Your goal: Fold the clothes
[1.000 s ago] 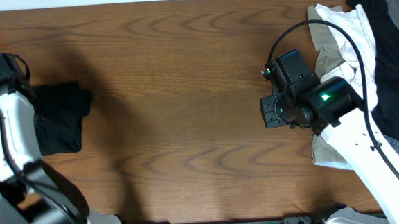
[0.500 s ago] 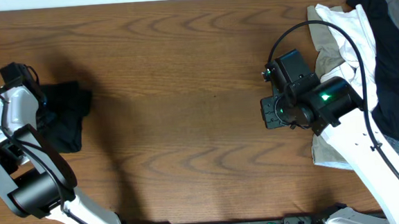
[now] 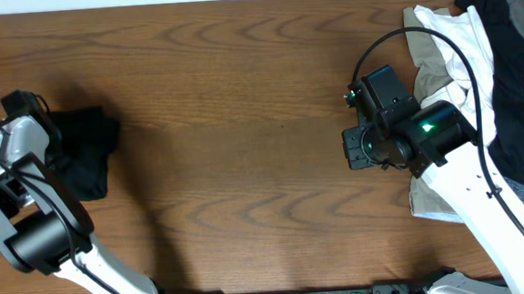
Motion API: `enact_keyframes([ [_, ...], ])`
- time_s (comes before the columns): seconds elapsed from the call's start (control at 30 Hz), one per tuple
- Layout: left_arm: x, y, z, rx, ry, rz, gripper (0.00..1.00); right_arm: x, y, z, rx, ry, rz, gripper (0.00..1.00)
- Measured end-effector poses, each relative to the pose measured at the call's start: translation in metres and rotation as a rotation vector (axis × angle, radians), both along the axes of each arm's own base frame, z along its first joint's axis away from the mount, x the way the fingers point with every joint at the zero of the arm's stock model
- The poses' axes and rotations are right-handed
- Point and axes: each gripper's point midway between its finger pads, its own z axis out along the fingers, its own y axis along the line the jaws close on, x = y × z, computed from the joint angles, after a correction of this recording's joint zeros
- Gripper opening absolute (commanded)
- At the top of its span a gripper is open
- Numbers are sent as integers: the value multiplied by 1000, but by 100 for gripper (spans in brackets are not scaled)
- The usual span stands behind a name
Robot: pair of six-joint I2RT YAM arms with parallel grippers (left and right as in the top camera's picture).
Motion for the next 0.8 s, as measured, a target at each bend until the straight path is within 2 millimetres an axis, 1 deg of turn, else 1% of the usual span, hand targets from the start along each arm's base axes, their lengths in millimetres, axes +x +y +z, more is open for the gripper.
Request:
enact_keyframes([
  [0.23, -10, 17, -15, 42, 66, 31, 6, -5, -2, -2, -9, 22, 1, 20],
  [0.37, -15, 23, -19, 52, 88, 43, 7, -6, -3, -2, -10, 26, 1, 19],
  [0.5, -16, 23, -18, 58, 96, 43, 17, -6, -3, -2, -11, 26, 1, 20],
  [0.53, -17, 24, -17, 60, 100, 44, 22, -6, -3, -2, -11, 27, 1, 20],
  [0.73, -22, 24, -8, 58, 111, 48, 40, -6, -3, -2, -10, 26, 1, 21],
  [0.77, -22, 23, -5, 53, 102, 50, 43, -6, -2, -2, -10, 25, 1, 22],
  [0.8, -21, 22, -2, 48, 90, 50, 47, -5, -2, -2, -9, 23, 1, 27],
])
